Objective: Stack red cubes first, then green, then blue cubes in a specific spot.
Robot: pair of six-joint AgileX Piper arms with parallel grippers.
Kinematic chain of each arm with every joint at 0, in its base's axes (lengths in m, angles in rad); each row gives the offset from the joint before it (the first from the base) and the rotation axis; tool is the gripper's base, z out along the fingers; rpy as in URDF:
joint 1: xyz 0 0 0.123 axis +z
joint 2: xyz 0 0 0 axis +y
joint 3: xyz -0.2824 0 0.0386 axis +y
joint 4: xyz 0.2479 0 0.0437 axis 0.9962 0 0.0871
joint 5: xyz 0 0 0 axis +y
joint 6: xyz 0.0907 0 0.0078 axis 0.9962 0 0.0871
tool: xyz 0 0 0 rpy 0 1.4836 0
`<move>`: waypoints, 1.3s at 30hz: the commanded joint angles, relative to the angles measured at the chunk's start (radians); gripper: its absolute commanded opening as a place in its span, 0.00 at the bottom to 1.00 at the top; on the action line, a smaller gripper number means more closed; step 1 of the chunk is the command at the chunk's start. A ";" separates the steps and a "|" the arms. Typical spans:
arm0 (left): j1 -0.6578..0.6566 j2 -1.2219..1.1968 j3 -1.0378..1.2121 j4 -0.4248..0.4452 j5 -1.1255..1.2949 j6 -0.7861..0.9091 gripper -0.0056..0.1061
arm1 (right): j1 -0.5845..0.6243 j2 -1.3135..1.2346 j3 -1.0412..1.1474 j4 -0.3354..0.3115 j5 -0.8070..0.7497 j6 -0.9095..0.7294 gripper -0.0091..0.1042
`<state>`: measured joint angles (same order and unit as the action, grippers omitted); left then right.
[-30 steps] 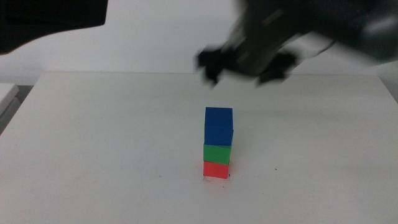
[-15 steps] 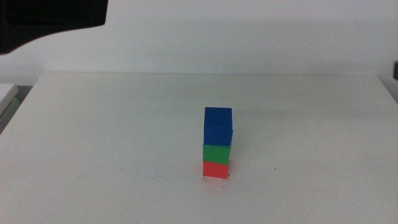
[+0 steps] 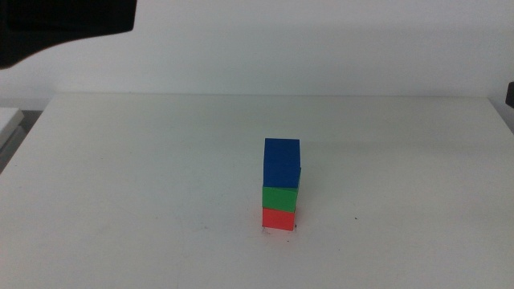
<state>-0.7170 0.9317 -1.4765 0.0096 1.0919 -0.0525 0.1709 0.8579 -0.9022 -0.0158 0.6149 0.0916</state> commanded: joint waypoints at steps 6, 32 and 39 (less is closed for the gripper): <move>0.007 -0.025 0.103 0.049 -0.117 0.001 0.89 | -0.007 -0.004 0.005 -0.002 -0.009 -0.011 0.90; 0.635 -0.897 1.378 -0.035 -0.841 0.001 0.89 | -0.190 -0.615 0.774 0.007 -0.480 -0.011 0.90; 0.677 -0.932 1.476 -0.086 -0.969 0.001 0.89 | -0.200 -0.819 0.902 -0.019 -0.461 -0.011 0.90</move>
<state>-0.0431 0.0052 -0.0073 -0.0578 0.1833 -0.0507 -0.0203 0.0703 -0.0070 -0.0189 0.1637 0.0916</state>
